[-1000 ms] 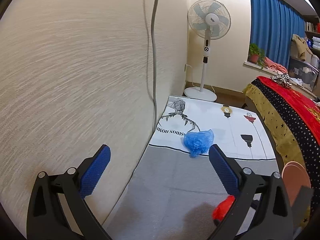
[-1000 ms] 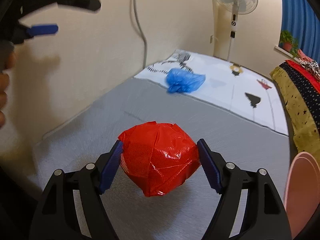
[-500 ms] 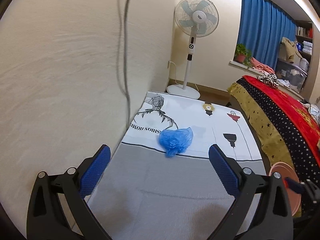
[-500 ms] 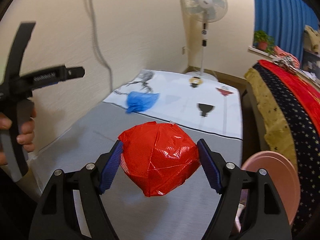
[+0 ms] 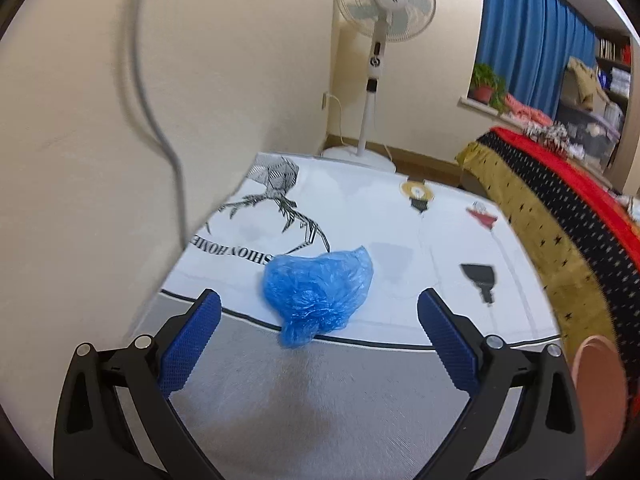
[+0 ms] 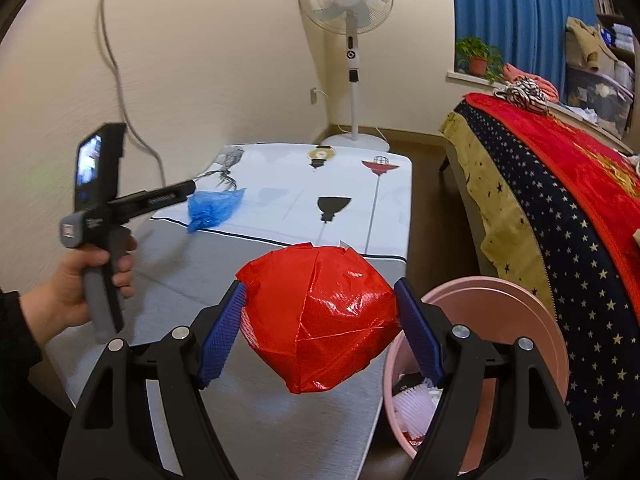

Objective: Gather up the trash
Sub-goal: 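Hold the red bag up while the left gripper grasps the blue plastic bag, then carry the red bag and blue bag over the pink wastebasket with both grippers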

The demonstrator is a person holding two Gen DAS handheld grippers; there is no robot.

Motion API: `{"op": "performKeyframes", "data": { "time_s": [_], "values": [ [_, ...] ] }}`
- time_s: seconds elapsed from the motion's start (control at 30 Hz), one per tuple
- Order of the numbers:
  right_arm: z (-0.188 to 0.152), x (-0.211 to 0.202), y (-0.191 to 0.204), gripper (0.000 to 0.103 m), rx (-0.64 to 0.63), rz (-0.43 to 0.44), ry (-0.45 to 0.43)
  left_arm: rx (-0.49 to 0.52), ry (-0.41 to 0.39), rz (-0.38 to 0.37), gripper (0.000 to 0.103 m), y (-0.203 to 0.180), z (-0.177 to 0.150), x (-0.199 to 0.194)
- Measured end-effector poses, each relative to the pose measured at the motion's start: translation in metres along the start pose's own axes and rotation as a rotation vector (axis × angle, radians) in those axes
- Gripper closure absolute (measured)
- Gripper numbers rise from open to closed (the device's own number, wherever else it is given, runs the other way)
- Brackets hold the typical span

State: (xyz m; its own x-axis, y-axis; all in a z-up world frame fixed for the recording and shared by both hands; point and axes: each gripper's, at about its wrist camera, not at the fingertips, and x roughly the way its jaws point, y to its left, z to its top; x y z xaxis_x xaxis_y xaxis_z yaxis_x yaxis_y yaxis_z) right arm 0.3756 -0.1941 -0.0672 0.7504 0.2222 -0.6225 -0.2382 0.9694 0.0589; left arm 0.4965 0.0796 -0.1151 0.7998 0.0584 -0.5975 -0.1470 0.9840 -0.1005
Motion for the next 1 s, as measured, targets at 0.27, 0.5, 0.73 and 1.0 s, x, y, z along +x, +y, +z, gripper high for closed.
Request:
{"op": "performKeyframes", "data": {
  "time_s": [0.27,0.5,0.73,1.0],
  "values": [
    [-0.001,0.007,-0.005,0.029,0.010,0.007,0.020,-0.035,0.019,0.017,0.008,0.011,-0.001,0.044],
    [-0.003,0.020,-0.003,0.029,0.007,0.005,0.058,-0.031,0.069,0.016,0.024,0.012,-0.001,0.072],
    [-0.006,0.026,-0.001,0.029,0.006,-0.001,0.073,-0.072,0.124,-0.066,0.102,0.017,-0.002,0.085],
    [0.001,0.019,-0.001,0.029,0.006,0.000,0.051,-0.030,0.046,-0.071,0.102,0.014,0.016,0.044]
  ]
}}
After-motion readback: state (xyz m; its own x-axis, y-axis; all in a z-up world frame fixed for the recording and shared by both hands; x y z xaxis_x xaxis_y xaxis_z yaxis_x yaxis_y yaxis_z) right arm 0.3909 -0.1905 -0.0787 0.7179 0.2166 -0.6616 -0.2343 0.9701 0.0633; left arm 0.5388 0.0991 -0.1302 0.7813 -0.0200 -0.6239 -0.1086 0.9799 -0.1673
